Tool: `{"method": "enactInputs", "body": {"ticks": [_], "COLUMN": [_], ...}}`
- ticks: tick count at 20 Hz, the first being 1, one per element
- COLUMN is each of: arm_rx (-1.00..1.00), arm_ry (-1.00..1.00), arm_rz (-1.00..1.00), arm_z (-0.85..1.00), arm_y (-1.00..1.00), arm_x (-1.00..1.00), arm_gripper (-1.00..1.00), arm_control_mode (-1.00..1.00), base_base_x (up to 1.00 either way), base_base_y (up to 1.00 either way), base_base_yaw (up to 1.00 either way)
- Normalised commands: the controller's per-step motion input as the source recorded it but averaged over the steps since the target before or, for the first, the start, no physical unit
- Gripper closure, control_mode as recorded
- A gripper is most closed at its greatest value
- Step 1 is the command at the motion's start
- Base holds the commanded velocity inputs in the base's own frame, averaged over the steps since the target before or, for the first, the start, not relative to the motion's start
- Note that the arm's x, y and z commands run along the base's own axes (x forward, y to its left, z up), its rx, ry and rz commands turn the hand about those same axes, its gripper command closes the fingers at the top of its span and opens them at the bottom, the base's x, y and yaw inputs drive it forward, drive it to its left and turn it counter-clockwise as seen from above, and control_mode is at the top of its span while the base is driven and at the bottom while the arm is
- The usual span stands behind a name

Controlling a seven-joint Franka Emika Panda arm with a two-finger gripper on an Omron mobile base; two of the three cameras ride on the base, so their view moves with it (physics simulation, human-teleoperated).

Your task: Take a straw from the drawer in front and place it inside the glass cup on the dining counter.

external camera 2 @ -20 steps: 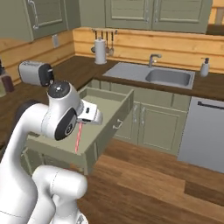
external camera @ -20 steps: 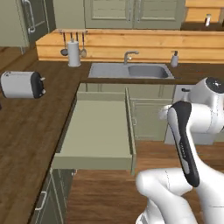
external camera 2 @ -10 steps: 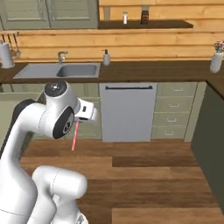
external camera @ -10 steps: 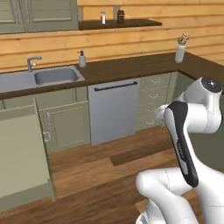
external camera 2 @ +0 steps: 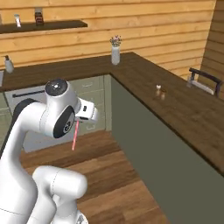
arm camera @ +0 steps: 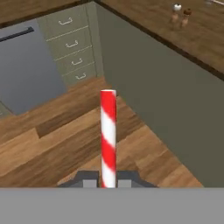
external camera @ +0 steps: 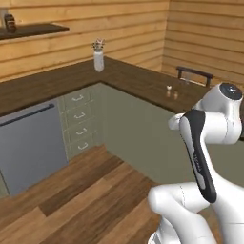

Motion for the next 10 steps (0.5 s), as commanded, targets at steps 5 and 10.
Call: {"method": "enactInputs", "body": {"ticks": [5,10], "arm_rx": [0.00,0.00], "arm_ry": [0.00,0.00], "arm_rz": [0.00,0.00], "arm_z": [0.00,0.00], "arm_y": [0.00,0.00], "arm_x": [0.00,0.00], "arm_gripper": [1.00,1.00], "arm_control_mode": [1.00,1.00], "base_base_x": [-0.45,-0.87], "base_base_y": [-1.00,-1.00], "base_base_yaw": [-0.44,-0.25]}}
